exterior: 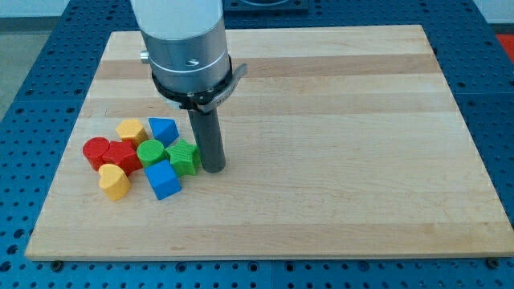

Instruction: Touch the red circle

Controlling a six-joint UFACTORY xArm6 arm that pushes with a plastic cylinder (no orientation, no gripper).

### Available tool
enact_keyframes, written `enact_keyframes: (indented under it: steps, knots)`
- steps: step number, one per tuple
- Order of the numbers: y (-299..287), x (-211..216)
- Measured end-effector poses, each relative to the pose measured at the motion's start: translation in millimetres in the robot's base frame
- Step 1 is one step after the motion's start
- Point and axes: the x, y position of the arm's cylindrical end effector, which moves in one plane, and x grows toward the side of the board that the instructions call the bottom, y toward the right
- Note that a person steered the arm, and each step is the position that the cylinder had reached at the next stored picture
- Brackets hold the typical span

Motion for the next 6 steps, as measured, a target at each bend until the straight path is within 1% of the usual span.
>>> enact_keyframes:
  steps: [1,2,3,4,5,6]
  knots:
    - [0,0]
    - [-4,-10]
    - [-4,-62]
    - [-16,-98]
    - [-86,-98]
    - [-186,-77]
